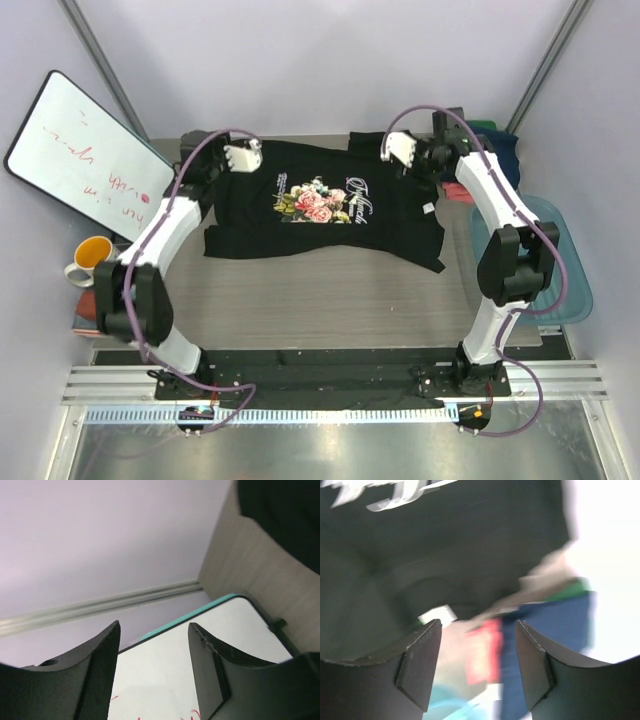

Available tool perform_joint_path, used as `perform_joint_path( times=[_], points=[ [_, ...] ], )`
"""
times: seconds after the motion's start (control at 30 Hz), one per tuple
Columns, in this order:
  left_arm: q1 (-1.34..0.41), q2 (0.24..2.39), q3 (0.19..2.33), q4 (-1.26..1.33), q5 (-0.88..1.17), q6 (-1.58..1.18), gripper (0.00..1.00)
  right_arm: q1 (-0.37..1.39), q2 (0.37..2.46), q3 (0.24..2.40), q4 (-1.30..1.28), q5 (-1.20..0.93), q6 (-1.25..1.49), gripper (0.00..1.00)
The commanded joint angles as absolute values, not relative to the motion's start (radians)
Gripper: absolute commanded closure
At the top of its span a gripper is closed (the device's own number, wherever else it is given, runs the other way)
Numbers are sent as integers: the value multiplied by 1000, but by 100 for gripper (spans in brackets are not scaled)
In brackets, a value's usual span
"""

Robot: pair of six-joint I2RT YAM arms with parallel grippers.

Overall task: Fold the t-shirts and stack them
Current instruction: Flatten out the tshirt

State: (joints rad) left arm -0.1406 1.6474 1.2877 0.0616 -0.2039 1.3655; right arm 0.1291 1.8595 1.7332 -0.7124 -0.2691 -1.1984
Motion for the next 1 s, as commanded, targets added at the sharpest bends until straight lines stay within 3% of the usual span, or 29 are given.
perform_joint_path(
  times=[0.0,0.23,0.43,0.53,0.97],
  points=[
    [-132,1536,1122,-363,84,1448,43,92,1919,1637,-1098,-333,-1241,36],
    [-133,1462,983,-483,95,1537,48,-50,1990,1673,-1158,-449,-1120,34],
    [-133,1454,971,-557,87,1545,49,-104,1988,1623,-1241,-471,-1190,33],
    [-132,1454,988,-600,89,1536,49,-132,2028,1617,-1457,-477,-1284,41],
    [-106,1470,943,-655,62,1540,52,-138,1944,1529,-1433,-426,-1336,40]
  ],
)
